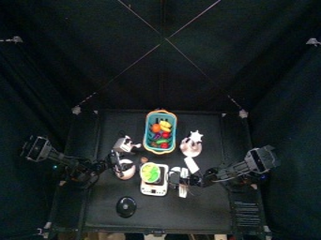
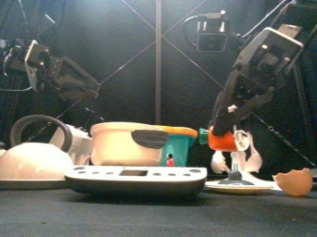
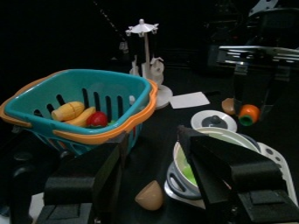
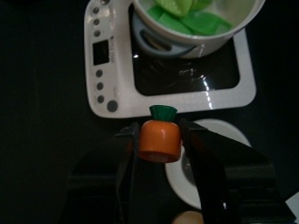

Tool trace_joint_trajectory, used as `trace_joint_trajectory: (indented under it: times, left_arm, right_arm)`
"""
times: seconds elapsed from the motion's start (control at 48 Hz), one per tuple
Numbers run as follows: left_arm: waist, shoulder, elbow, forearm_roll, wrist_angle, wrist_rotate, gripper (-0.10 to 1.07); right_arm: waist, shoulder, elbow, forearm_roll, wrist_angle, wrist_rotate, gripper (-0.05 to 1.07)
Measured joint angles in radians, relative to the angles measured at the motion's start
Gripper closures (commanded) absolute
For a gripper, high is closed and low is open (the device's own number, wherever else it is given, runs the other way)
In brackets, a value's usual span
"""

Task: Place carrot top into basket

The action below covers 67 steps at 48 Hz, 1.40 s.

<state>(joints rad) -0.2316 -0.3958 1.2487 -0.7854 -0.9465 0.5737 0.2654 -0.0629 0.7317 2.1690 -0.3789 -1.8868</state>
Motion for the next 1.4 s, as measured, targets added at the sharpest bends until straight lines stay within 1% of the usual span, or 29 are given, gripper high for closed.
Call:
trace_joint_trajectory:
  times: [0.104, 0.188, 0.458, 0.542, 0.667, 0.792, 0.917, 1.083, 1.188, 1.396]
  left_arm:
    - [0.000, 0.000, 0.000, 0.000, 0.000, 0.000, 0.11]
    - [0.000, 0.000, 0.000, 0.000, 0.000, 0.002, 0.11]
    - [-0.002, 0.000, 0.002, 0.000, 0.000, 0.002, 0.11]
    - [-0.002, 0.000, 0.002, 0.000, 0.000, 0.000, 0.11]
    - [0.000, 0.000, 0.002, 0.000, 0.000, 0.002, 0.11]
    - [0.002, 0.000, -0.002, 0.002, 0.000, 0.000, 0.11]
    - [0.002, 0.000, -0.003, 0.005, 0.000, 0.002, 0.11]
    - [0.002, 0.000, -0.002, 0.005, 0.000, 0.000, 0.11]
    - [0.002, 0.000, -0.002, 0.006, 0.000, 0.002, 0.11]
    - [0.002, 0.000, 0.011, 0.006, 0.000, 0.002, 0.11]
  right_arm:
    - [-0.026, -0.011, -0.018, -0.061, 0.000, 0.000, 0.39]
    - [-0.061, -0.029, -0.038, -0.126, 0.000, 0.002, 0.39]
    - [-0.242, -0.051, -0.130, -0.298, 0.000, 0.005, 0.39]
    - [-0.304, -0.049, -0.163, -0.319, 0.000, 0.006, 0.39]
    - [-0.391, -0.048, -0.207, -0.321, 0.000, 0.009, 0.39]
    - [-0.460, -0.005, -0.241, -0.304, 0.000, 0.011, 0.38]
    - [-0.499, 0.060, -0.262, -0.285, 0.017, 0.011, 0.37]
    - [-0.523, 0.138, -0.293, -0.262, 0.092, 0.011, 0.33]
    - [-0.526, 0.150, -0.304, -0.258, 0.123, 0.011, 0.29]
    - [-0.528, 0.152, -0.304, -0.253, 0.129, 0.011, 0.23]
